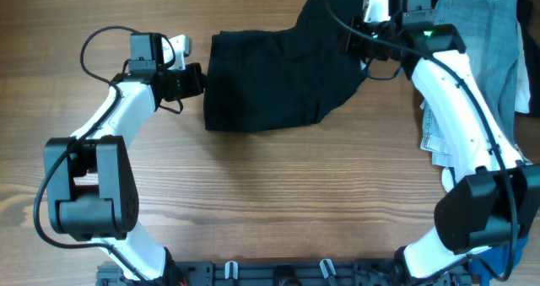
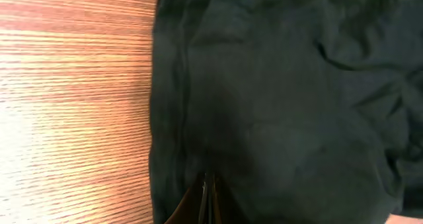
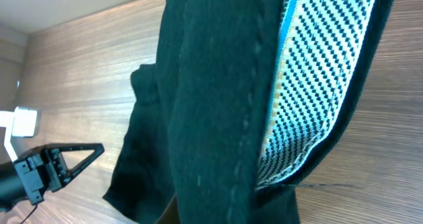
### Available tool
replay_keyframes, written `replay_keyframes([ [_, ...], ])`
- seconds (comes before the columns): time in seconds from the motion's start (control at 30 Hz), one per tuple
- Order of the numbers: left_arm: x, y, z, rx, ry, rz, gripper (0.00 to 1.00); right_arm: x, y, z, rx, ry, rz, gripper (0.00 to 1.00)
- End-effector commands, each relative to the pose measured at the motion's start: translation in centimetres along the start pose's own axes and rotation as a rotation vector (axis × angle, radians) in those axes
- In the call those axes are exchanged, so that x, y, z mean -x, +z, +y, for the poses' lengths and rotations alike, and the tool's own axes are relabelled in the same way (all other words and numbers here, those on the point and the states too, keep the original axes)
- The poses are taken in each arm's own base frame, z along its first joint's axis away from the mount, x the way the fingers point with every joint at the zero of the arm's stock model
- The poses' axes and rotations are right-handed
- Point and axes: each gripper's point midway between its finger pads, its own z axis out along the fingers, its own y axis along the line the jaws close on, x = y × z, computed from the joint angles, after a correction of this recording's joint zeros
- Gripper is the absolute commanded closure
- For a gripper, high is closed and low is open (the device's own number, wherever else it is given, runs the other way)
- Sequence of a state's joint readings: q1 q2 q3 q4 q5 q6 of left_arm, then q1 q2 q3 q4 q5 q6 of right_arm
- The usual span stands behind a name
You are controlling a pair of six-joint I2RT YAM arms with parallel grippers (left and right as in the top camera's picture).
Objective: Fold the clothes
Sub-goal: 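Grasp the right end with the right gripper and fold it over leftward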
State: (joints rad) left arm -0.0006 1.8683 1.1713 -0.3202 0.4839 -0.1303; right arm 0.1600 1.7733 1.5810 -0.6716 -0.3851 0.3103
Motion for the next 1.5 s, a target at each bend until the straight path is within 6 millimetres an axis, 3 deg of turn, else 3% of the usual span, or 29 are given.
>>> replay_keyframes([
  [0.0, 0.6, -0.5, -1.6, -0.078, 0.094, -0.012, 0.96, 0.7, 0.0, 3.2, 0.072, -0.067, -0.029, 0.96],
  [0.2, -1.6, 2.8, 0.6, -0.067, 0.066, 0.067, 0.96, 0.3, 0.8, 5.6, 0.108, -0.088, -0.033, 0.96],
  [0.43, -3.5, 5.2, 2.3, -0.057, 0.033, 0.122, 0.96, 0.0, 1.3, 8.1, 0.142, -0.096, -0.044, 0.96],
  [0.57, -5.4, 6.8, 3.5, -0.05, -0.001, 0.178, 0.96, 0.3, 2.1, 11.3, 0.169, -0.085, -0.1, 0.96],
  [0.7, -5.9, 6.9, 3.7, -0.047, -0.012, 0.193, 0.96, -1.3, 6.2, 14.4, 0.204, -0.018, -0.092, 0.96],
  [0.83, -6.0, 6.9, 3.7, -0.047, -0.013, 0.194, 0.96, -5.1, 13.1, 13.7, 0.14, 0.037, -0.021, 0.96],
  [0.97, -6.1, 6.9, 3.7, -0.046, -0.016, 0.199, 0.96, -6.5, 15.9, 12.6, 0.121, 0.042, 0.011, 0.94],
  [1.0, -6.1, 6.9, 3.7, -0.046, -0.016, 0.199, 0.96, -6.8, 16.2, 12.5, 0.119, 0.039, 0.017, 0.85],
  [1.03, -6.1, 6.9, 3.7, -0.046, -0.016, 0.198, 0.96, -6.9, 16.2, 12.6, 0.119, 0.039, 0.019, 0.71],
  [1.07, -5.9, 6.5, 3.6, -0.045, -0.02, 0.199, 0.96, -6.8, 16.2, 12.6, 0.12, 0.038, 0.017, 0.44],
  [1.1, -5.6, 5.7, 3.6, -0.042, -0.028, 0.197, 0.83, -6.7, 16.2, 12.7, 0.123, 0.038, 0.013, 0.18],
  [1.17, -4.6, 3.6, 3.4, -0.034, -0.04, 0.174, 0.55, -6.7, 16.2, 12.7, 0.124, 0.038, 0.013, 0.01],
  [1.2, -3.5, 1.3, 3.3, -0.023, -0.051, 0.145, 0.34, -6.8, 16.2, 12.8, 0.127, 0.038, 0.016, 0.0],
  [1.27, -2.1, -2.1, 3.5, 0.008, -0.069, 0.096, 0.23, -6.8, 16.2, 12.9, 0.135, 0.036, 0.017, 0.01],
  [1.4, -0.9, -10.3, 6.5, 0.232, -0.123, 0.001, 0.16, -6.7, 15.9, 13.0, 0.167, 0.016, 0.032, 0.0],
  [1.47, -0.7, -12.2, 6.0, 0.24, -0.12, -0.029, 0.13, -5.4, 14.7, 12.2, 0.168, 0.011, 0.015, 0.0],
])
